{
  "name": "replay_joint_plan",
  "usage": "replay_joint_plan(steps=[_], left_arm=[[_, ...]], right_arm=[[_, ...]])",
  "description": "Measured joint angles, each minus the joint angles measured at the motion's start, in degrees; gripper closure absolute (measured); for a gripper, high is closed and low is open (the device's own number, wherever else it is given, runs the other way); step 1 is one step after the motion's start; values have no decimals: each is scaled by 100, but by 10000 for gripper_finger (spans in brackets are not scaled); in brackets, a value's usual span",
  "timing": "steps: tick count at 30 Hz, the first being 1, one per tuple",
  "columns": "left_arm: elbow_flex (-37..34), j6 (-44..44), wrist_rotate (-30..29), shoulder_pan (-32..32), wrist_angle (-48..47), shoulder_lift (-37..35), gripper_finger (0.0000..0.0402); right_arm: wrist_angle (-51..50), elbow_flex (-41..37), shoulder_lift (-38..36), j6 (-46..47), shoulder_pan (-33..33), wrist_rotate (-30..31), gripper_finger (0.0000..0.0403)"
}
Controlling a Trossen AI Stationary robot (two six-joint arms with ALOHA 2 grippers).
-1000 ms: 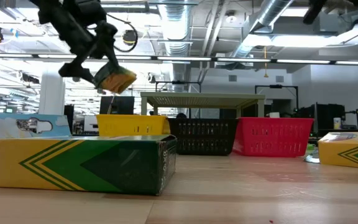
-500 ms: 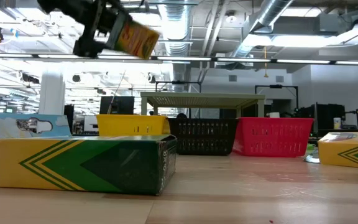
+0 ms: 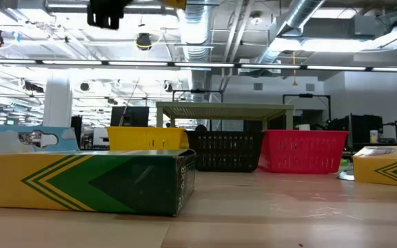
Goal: Pick & Place Office Desk Supplies
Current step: Put the crayons box into the red bin
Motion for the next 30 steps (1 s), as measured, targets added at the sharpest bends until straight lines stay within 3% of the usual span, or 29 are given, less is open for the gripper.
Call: replay_joint_plan(steps=[6,15,19,30], left_arm=[[0,-192,52,-458,170,0,54],[0,-555,144,-715,505,0,54],[0,-613,177,-784,560,0,54],[0,-715,234,-783,745,-62,54]], right_arm=[[-280,491,639,419,-279,-881,147],[-196,1347,1702,-80,-270,-1485,89],[-341,1648,2152,-229,-299,-1715,79],[-32,1854,2548,-380,-299,-2111,76]])
